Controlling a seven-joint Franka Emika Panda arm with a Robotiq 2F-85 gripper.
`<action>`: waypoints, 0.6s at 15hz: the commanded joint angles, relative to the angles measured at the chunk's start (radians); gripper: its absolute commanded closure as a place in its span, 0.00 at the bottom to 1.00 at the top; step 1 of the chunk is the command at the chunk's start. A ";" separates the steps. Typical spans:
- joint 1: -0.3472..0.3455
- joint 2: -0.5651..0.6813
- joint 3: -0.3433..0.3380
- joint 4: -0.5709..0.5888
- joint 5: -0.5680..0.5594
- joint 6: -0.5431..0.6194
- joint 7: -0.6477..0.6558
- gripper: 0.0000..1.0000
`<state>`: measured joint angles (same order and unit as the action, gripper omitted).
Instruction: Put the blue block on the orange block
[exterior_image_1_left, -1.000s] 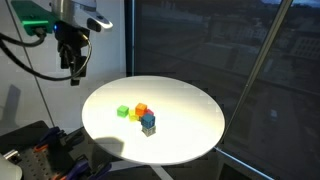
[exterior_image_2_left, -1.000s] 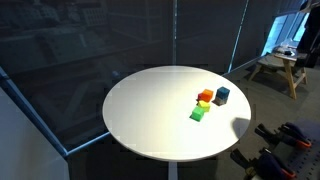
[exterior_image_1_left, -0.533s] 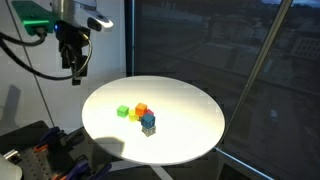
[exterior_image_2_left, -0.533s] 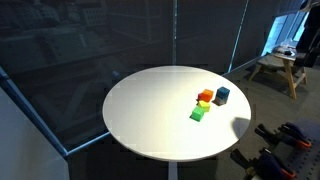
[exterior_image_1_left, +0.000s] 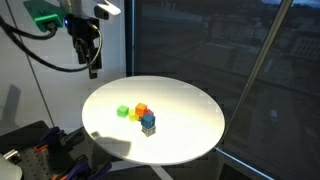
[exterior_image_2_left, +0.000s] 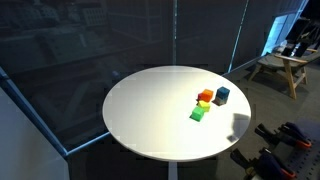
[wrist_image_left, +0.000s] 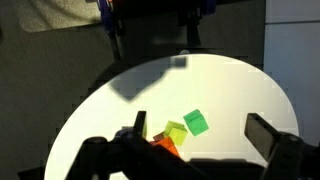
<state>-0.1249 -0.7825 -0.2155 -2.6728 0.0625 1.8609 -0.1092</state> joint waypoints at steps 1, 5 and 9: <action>-0.032 0.037 0.019 0.054 -0.033 0.051 0.010 0.00; -0.055 0.085 0.019 0.106 -0.075 0.113 0.024 0.00; -0.058 0.171 0.017 0.184 -0.075 0.160 0.041 0.00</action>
<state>-0.1746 -0.6981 -0.2101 -2.5696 -0.0021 2.0013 -0.0981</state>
